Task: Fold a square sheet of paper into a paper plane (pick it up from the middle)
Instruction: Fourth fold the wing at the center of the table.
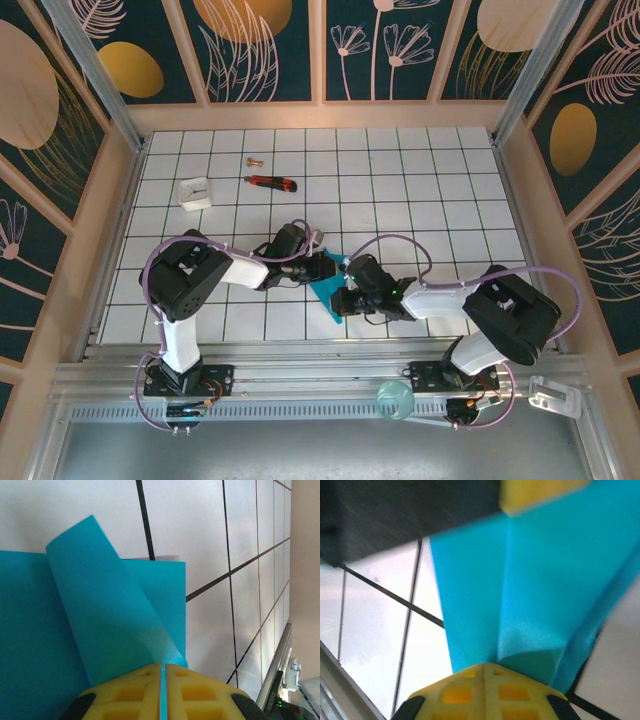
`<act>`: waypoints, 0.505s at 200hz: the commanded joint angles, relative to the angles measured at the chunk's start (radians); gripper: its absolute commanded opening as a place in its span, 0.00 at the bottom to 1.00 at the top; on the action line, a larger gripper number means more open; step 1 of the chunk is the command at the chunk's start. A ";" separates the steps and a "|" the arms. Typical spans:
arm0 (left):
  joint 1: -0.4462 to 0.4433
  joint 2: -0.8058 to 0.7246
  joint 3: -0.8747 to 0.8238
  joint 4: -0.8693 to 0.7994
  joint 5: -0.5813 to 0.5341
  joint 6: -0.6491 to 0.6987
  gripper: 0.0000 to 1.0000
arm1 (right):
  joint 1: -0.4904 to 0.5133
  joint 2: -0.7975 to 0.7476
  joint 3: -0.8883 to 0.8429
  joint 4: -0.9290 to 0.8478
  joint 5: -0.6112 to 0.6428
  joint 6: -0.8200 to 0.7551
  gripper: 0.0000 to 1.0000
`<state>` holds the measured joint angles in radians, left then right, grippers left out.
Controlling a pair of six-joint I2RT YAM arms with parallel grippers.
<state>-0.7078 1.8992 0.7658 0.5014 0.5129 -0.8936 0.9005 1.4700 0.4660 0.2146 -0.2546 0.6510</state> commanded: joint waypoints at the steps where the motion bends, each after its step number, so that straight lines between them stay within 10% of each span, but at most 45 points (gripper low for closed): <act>1: 0.009 0.035 0.003 -0.086 -0.069 0.028 0.13 | 0.034 -0.042 -0.069 -0.026 -0.008 0.038 0.00; 101: 0.009 0.013 0.039 -0.111 -0.070 0.033 0.19 | 0.105 -0.124 -0.159 -0.111 0.055 0.105 0.00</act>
<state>-0.7082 1.8992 0.7872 0.4656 0.5171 -0.8909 0.9840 1.3331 0.3397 0.2371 -0.1989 0.7422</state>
